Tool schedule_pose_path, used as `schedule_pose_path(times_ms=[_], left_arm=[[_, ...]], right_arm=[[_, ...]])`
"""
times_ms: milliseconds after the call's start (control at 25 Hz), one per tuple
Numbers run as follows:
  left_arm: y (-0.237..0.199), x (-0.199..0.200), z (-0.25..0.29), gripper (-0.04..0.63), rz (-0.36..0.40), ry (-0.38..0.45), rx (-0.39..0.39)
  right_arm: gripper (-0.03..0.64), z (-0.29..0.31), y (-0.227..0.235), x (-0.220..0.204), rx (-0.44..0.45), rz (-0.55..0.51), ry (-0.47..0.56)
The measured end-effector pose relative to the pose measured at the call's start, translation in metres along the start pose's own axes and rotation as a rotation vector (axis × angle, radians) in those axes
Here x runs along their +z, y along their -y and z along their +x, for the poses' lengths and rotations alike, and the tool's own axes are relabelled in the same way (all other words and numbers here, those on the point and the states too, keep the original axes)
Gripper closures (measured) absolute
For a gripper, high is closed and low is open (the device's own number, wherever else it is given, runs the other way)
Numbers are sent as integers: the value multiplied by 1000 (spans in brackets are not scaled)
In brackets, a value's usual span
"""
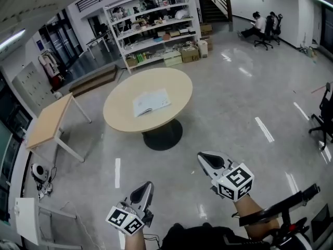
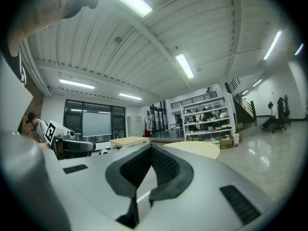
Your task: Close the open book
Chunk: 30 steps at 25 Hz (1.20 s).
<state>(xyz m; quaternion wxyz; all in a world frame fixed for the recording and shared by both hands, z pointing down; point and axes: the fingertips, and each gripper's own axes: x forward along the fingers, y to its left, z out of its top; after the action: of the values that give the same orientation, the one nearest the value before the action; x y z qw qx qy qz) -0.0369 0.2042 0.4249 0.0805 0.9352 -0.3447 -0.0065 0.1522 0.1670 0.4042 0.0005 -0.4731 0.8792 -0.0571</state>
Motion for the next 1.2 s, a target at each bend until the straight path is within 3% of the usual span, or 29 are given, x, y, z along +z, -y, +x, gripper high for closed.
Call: schedule_pose_path(times_ms=[280, 480, 680, 920, 1200], left_arm=[[-111, 9, 69, 597, -12, 8, -37], [-219, 33, 97, 597, -3, 24, -46], [-297, 45, 123, 596, 2, 11, -61], [-360, 46, 151, 596, -33, 2, -56], [-435, 44, 238, 597, -48, -12, -10]], right_arm=[[618, 111, 58, 0, -51, -2, -9], [618, 216, 66, 12, -58, -10, -3], [618, 294, 82, 18, -68, 3, 7], [617, 366, 98, 22, -49, -2, -24], [617, 453, 175, 19, -13, 10, -15]])
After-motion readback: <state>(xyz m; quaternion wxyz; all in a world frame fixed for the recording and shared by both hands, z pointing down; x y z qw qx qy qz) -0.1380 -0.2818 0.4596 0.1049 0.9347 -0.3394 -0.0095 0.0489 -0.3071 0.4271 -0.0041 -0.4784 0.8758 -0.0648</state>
